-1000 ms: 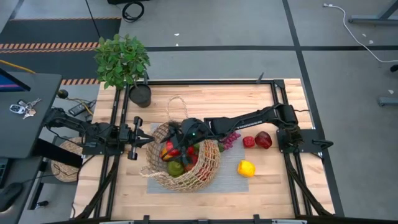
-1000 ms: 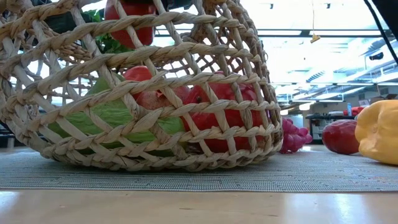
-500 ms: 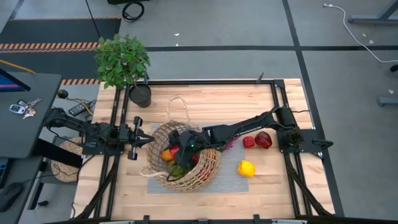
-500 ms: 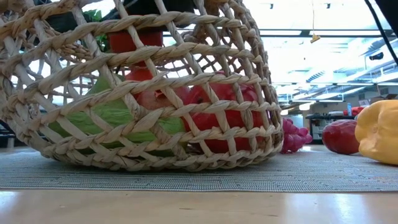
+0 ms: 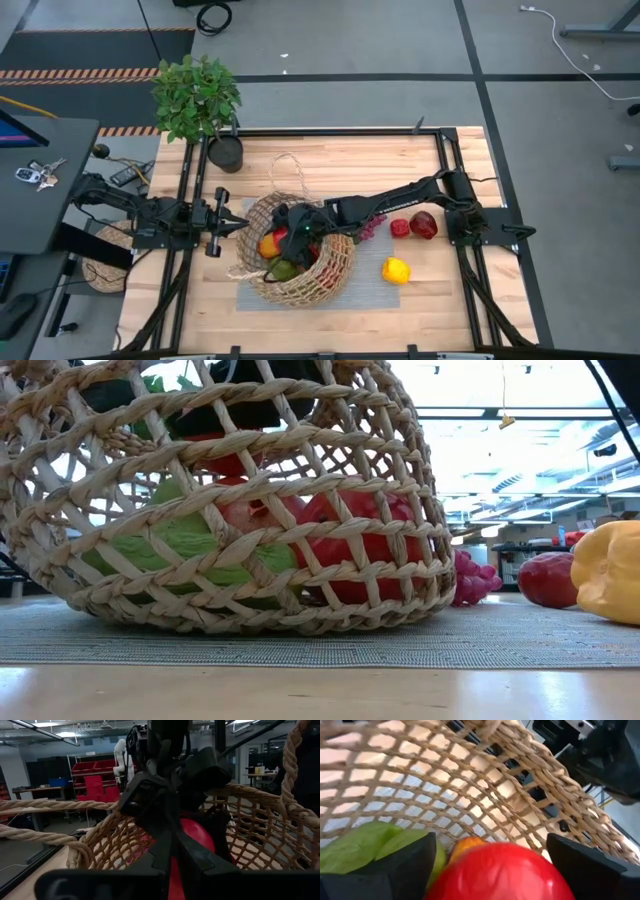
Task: Build produce basket
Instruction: Put the red apple into the brown basket, then put the bell pepper into the brown basket
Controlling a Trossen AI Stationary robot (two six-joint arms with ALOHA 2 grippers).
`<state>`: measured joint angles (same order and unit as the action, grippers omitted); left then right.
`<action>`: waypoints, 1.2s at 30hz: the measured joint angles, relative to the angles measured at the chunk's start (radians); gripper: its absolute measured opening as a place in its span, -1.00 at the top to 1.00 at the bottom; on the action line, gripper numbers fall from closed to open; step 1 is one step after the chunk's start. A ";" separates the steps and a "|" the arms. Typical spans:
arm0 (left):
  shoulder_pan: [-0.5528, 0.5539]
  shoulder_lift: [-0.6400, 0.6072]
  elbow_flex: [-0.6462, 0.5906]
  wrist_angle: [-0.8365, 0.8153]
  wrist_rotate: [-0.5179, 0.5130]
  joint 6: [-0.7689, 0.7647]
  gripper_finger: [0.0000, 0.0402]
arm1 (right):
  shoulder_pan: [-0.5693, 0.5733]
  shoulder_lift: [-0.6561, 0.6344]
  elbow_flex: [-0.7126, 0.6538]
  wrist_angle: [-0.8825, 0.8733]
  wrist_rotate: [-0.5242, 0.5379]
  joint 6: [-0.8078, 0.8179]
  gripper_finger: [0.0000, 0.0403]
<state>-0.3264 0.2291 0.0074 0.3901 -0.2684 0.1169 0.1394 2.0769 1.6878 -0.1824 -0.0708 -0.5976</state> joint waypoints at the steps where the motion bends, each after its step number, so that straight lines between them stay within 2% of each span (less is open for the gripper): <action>1: 0.000 0.000 0.000 0.000 0.000 0.000 0.82 | -0.001 0.000 0.000 -0.002 0.001 0.000 -0.93; 8: 0.000 0.000 0.000 0.000 0.000 0.000 0.85 | 0.001 -0.027 -0.002 0.028 0.066 0.000 -0.96; 17: 0.000 0.000 0.000 0.000 0.000 0.000 0.83 | -0.007 -0.129 -0.001 0.030 0.082 0.063 -0.98; 25: 0.000 0.000 0.000 0.000 0.000 0.000 0.85 | -0.010 -0.265 -0.001 -0.023 0.342 0.077 -0.94; 30: 0.000 0.000 0.000 0.000 0.000 0.000 0.85 | -0.047 -0.367 -0.006 -0.190 0.373 0.212 -0.90; 33: 0.000 0.000 0.000 0.000 0.000 0.000 0.83 | -0.084 -0.444 -0.076 -0.243 0.372 0.297 -0.86; 36: 0.000 0.000 0.000 0.000 0.000 0.000 0.82 | -0.117 -0.533 -0.210 -0.223 0.364 0.357 -0.82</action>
<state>-0.3264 0.2287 0.0071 0.3901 -0.2687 0.1168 0.0227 1.5438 1.4779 -0.4057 0.2934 -0.2407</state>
